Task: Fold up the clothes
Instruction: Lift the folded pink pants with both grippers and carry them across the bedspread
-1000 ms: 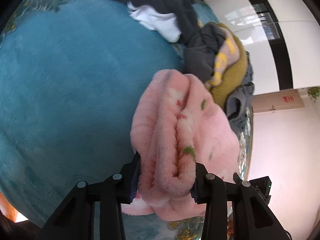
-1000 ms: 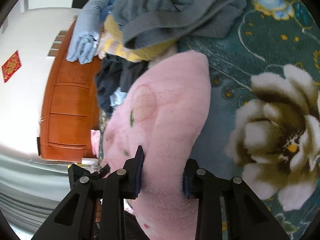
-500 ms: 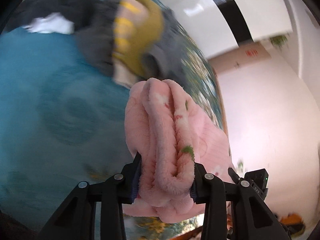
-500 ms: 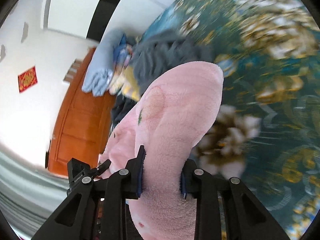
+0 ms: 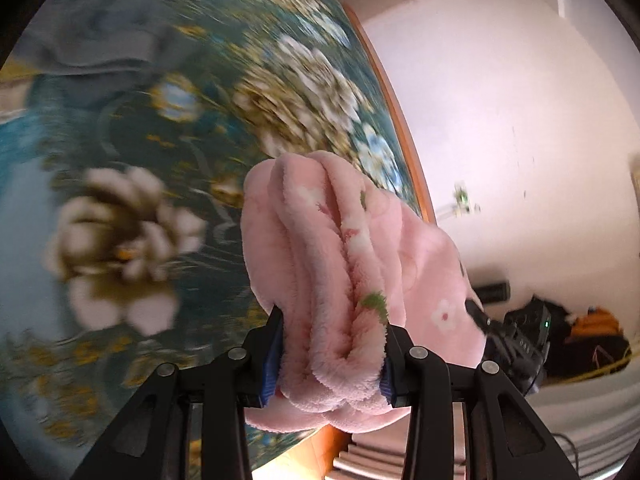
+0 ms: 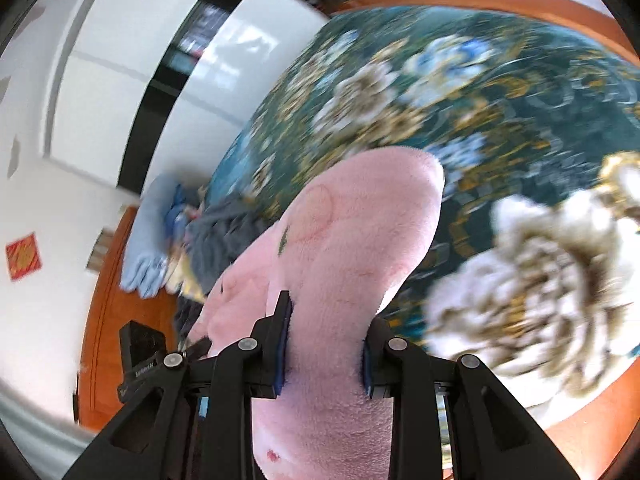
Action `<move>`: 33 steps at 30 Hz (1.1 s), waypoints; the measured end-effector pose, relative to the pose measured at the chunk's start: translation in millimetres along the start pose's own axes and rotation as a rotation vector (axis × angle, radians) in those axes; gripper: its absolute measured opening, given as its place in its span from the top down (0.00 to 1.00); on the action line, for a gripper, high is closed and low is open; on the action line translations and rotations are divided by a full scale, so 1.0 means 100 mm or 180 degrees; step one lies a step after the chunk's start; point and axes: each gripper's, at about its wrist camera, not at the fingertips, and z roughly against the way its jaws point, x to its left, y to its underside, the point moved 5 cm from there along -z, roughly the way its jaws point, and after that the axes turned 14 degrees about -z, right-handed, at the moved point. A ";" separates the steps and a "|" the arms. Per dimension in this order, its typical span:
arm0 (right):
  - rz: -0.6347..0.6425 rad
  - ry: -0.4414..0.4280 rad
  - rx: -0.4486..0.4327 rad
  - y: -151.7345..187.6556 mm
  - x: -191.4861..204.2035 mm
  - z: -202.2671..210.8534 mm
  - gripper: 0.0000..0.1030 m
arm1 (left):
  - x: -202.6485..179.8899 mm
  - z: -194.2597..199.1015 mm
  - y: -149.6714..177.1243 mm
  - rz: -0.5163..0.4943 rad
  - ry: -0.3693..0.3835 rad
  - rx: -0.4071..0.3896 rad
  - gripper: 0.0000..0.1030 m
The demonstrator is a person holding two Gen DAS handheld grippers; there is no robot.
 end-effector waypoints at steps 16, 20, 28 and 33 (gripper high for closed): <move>0.0358 0.0612 0.0083 -1.20 0.03 -0.70 0.72 | 0.23 -0.77 -0.82 -0.0101 -0.0440 -0.0023 0.60; 0.0589 0.0892 0.0141 -1.37 0.02 -0.97 0.72 | 0.37 -1.01 -0.69 -0.0083 -0.0519 0.0125 0.60; 0.0817 0.1153 0.0107 -1.49 -0.06 -1.02 0.75 | 0.27 -1.18 -0.51 -0.0206 -0.0503 0.0221 0.59; 0.0856 0.1107 -0.0066 -1.55 -0.03 -0.88 0.76 | 0.11 -1.09 -0.60 -0.0422 -0.0563 0.0043 0.60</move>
